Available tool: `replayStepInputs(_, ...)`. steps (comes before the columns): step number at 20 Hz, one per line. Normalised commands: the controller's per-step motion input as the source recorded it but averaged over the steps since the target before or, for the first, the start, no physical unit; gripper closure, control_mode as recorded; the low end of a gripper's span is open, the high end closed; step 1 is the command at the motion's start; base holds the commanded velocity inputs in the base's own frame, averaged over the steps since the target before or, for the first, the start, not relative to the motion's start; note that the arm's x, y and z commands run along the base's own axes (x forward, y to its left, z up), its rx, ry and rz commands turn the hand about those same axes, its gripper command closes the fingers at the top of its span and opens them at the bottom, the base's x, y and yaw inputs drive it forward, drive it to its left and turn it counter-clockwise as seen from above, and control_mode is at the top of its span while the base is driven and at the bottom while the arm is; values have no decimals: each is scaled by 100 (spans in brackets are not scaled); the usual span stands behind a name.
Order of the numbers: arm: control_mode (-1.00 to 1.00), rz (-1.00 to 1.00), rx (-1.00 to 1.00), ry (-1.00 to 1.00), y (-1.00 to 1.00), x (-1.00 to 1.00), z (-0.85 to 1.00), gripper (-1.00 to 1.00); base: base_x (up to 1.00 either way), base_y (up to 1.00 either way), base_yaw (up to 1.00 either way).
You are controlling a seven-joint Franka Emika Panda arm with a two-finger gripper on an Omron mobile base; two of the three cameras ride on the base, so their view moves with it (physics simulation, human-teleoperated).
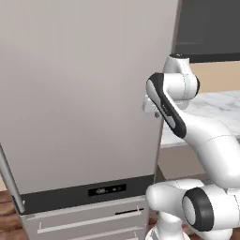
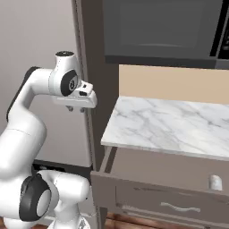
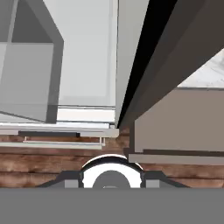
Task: Restock the sink supplies by placing the sponge and soap dispenser on the counter and next to the sink. Make sure the soap dispenser is upright.
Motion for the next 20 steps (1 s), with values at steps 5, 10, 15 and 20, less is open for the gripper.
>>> replayStepInputs(5,100,0,0,-2,0,-3,0,-100,-40,-23,-2)
replayStepInputs(10,100,0,0,0,0,0,0,-100,-97,-75,-11)
replayStepInputs(15,100,0,0,0,0,0,0,-100,-67,-69,-9)
replayStepInputs(20,100,0,0,0,0,0,0,-100,-7,-67,-6)
